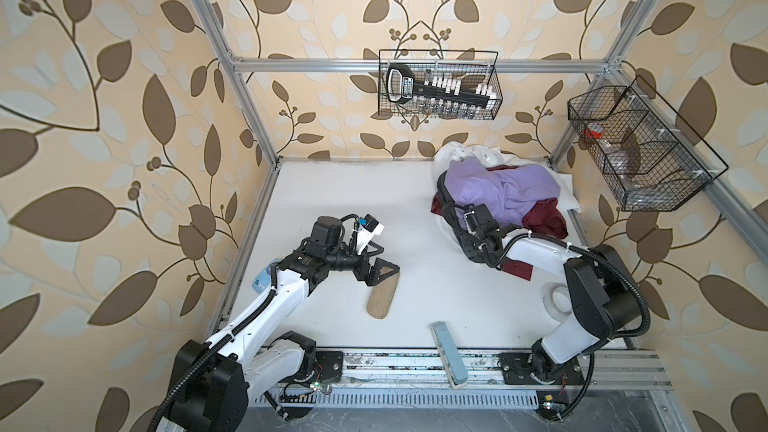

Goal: Pick out a specific cloth from the pile

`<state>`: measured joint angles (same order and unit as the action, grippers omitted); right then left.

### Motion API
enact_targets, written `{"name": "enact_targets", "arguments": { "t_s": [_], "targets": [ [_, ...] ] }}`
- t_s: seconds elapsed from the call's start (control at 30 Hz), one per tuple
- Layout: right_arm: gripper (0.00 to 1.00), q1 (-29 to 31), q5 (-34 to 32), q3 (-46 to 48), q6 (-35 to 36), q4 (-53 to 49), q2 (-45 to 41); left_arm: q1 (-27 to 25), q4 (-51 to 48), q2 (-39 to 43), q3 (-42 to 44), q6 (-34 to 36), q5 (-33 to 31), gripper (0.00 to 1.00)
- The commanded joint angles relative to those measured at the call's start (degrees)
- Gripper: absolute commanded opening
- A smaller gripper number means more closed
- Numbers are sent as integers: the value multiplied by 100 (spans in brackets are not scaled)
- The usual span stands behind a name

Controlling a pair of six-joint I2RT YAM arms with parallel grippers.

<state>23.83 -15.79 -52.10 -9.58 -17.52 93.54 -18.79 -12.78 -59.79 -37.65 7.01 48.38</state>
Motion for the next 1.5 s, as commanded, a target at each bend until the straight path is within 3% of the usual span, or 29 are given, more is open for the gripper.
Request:
{"name": "enact_targets", "arguments": {
  "t_s": [0.0, 0.1, 0.67, 0.93, 1.2, 1.47],
  "targets": [
    [9, -10, 182, -12, -52, -39, -77, -41, 12, 73, -190, 101, 6, 99],
    [0, -28, 191, 0, -59, -56, -210, -46, 12, 81, -190, 115, 7, 99],
    [0, -233, 138, -59, 0, -329, -1873, -64, 21, 90, -208, 91, -22, 99],
    [0, -548, 100, -578, 90, -487, -2359, -80, 36, 143, -199, 86, -30, 99],
    [0, -1127, 161, -1755, 288, -856, -2319, -99, 39, 201, -182, 86, -61, 99],
    [0, -2370, 1317, -2524, 220, -917, -1954, -125, 54, 257, -156, 91, -113, 99]
  ]
}}
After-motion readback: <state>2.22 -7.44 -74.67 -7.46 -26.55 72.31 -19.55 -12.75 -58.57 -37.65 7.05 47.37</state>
